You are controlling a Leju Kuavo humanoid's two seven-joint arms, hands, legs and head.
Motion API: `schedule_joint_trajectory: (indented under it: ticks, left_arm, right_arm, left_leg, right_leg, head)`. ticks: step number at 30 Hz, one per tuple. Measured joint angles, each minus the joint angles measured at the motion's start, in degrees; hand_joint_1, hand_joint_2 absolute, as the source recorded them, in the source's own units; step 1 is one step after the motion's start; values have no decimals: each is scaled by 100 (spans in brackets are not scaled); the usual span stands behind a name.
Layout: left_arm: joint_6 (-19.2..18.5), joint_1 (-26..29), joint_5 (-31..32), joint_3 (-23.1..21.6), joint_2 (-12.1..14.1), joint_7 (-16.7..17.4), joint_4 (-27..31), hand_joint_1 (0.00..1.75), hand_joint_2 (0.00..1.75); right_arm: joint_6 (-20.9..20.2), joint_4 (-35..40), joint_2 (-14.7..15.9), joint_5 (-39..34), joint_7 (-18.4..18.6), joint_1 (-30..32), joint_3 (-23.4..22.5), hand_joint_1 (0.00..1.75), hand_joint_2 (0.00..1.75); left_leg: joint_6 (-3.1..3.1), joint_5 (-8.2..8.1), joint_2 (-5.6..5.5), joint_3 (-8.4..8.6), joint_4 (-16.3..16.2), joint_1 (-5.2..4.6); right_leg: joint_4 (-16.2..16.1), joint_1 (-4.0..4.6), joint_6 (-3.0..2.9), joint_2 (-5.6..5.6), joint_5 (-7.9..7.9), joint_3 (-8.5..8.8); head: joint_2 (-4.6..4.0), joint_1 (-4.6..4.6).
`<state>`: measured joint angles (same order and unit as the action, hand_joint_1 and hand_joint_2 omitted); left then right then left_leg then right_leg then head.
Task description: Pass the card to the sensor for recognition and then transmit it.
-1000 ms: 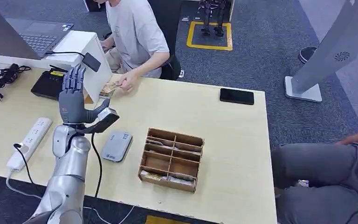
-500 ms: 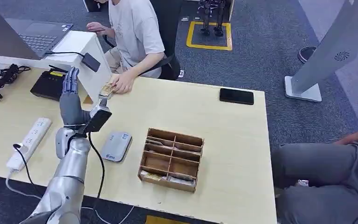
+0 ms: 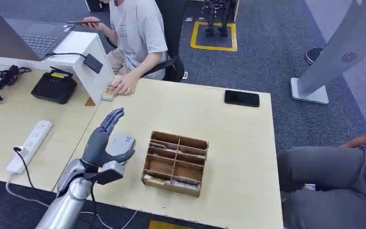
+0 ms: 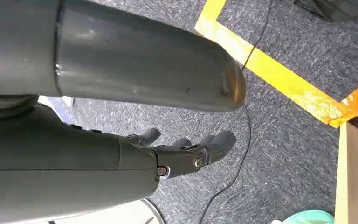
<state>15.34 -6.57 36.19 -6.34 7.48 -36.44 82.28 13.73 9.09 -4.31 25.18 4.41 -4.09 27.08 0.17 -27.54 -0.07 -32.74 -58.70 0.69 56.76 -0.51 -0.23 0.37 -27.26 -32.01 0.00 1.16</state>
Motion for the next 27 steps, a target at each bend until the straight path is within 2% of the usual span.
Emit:
schedule_joint_trajectory:
  ticks: [3, 6, 10, 13, 15, 17, 19, 20, 22, 26, 27]
  left_arm:
    - [-185, 434, -330, -81, 138, -149, 662, 0, 175]
    - [-148, 937, -254, -81, 223, -319, 1202, 0, 175]
    - [224, 1639, -1, -81, 312, -334, 1689, 0, 175]
    - [768, 2158, 561, -104, 365, -311, 1941, 0, 175]
    - [1230, 2536, 1082, -221, 435, -102, 2058, 0, 175]
    - [1718, 2800, 1492, -411, 520, 248, 2075, 0, 175]
    - [2231, 2993, 2100, -748, 673, 932, 2075, 0, 175]
    - [2340, 3058, 2387, -892, 728, 1177, 2075, 0, 175]
    - [2400, 3172, 2961, -1073, 739, 1429, 2075, 0, 175]
    - [2418, 3210, 3287, -1178, 578, 1423, 2027, 0, 175]
    - [2429, 3199, 3493, -1186, 539, 1529, 2003, 0, 175]
  right_arm:
    - [28, 0, 2, -31, -24, 26, -59, 0, 0]
    - [52, 0, 2, -59, -24, 34, -133, 0, 0]
    - [129, 0, 2, -81, -13, 50, -192, 0, 0]
    - [164, 0, 2, -111, -13, 51, -249, 0, 0]
    - [197, 0, 2, -116, -2, 57, -288, 0, 0]
    - [212, 0, 2, -116, 4, 61, -310, 0, 0]
    - [238, 0, 0, -111, 4, 60, -326, 0, 0]
    - [249, 0, 0, -109, 7, 60, -334, 0, 0]
    - [286, 0, 0, -109, 26, 61, -363, 0, 0]
    - [339, 0, 0, -116, 83, 59, -424, 0, 0]
    - [341, 2, 0, -116, 90, 58, -428, 0, 0]
  left_leg:
    - [0, 0, 2, 1, 0, 0]
    - [-2, -3, 2, 0, 2, 1]
    - [-3, -7, 2, -2, 3, 2]
    - [-3, -8, 3, -2, 4, 1]
    - [-2, -9, 4, -1, 4, 0]
    - [-2, -9, -1, -3, 4, 1]
    - [-3, -11, -2, -5, 4, 1]
    - [-4, -11, -2, -5, 4, 1]
    - [-4, -11, -1, -4, 4, 1]
    - [-3, -10, -11, -2, 4, 1]
    - [-3, -10, -10, -2, 4, 1]
  right_leg:
    - [0, 0, 0, 1, 0, 0]
    - [0, 1, 1, 1, -3, -1]
    - [0, 1, -1, 1, -6, -3]
    - [0, 1, -2, 1, -9, -3]
    - [-2, 0, -1, 1, -10, -6]
    - [-3, 0, 2, -2, -13, -6]
    - [-3, 0, 2, -3, -13, -5]
    - [-3, 0, 2, -3, -13, -4]
    - [-3, 0, 2, -3, -13, -4]
    - [-3, 0, 2, -12, -12, 2]
    - [-3, 0, 2, -12, -12, 2]
  head:
    - [0, 2]
    - [0, 4]
    - [0, 2]
    - [0, 0]
    - [0, 4]
    - [0, 0]
    - [0, 2]
    - [0, 2]
    - [0, 2]
    - [0, 2]
    - [0, 2]
